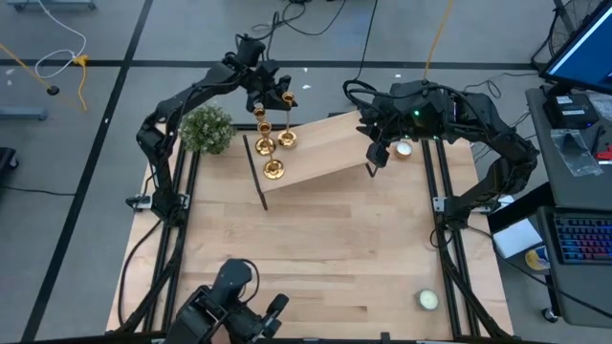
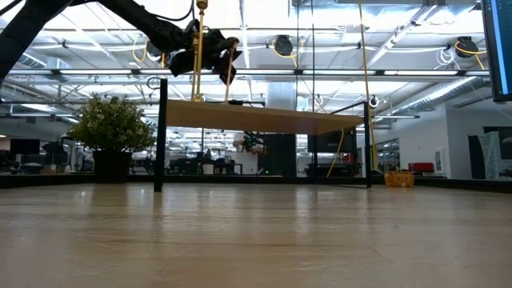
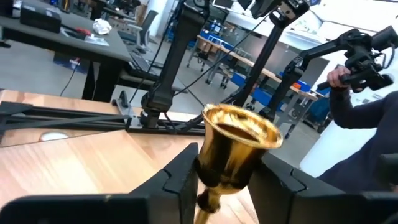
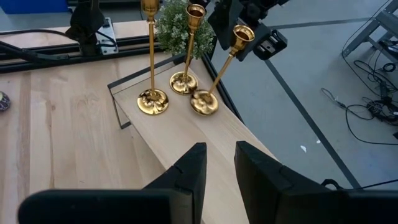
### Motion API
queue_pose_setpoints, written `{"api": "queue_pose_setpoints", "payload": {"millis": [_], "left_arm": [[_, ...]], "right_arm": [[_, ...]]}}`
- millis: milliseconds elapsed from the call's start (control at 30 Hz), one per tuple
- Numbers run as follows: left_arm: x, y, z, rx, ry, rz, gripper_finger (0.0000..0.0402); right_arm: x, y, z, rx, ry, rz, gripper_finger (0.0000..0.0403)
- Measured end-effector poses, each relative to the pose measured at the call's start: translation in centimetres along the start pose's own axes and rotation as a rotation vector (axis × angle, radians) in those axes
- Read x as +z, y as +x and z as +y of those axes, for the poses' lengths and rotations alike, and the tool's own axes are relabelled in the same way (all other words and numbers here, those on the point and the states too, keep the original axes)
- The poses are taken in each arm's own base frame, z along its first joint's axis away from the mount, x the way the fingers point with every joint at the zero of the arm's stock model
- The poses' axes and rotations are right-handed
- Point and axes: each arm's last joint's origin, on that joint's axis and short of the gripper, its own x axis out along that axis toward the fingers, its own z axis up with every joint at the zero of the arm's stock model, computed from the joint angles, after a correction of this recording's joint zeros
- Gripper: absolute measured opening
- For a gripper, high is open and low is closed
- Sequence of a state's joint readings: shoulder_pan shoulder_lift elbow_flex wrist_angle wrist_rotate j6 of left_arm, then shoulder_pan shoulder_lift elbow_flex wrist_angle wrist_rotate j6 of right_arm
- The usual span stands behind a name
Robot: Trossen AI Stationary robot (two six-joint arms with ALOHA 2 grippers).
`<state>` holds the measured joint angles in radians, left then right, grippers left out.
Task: Pick & Place candle stick holders
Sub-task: Put the gold candle holder on the shelf
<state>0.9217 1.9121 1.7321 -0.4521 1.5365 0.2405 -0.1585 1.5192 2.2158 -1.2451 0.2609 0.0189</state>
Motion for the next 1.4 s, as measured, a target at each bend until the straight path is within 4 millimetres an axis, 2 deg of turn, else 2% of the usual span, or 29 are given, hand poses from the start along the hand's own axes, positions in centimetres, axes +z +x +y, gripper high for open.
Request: {"api": "queue_pose_setpoints", "payload": {"millis": [467, 1400], "left_arm": [[0.1, -1.8, 0.1, 0.013, -0.074, -0.024, 0.0182], [0.6, -2.2, 0.1, 0.011, -0.158, -0.030, 0.0184]], "right_arm": [[0.0, 0.0, 0.0, 0.000, 0.000, 0.000, 0.0077], [0.2, 0.0, 0.0, 0.000, 0.006, -0.024, 0.0077]]}}
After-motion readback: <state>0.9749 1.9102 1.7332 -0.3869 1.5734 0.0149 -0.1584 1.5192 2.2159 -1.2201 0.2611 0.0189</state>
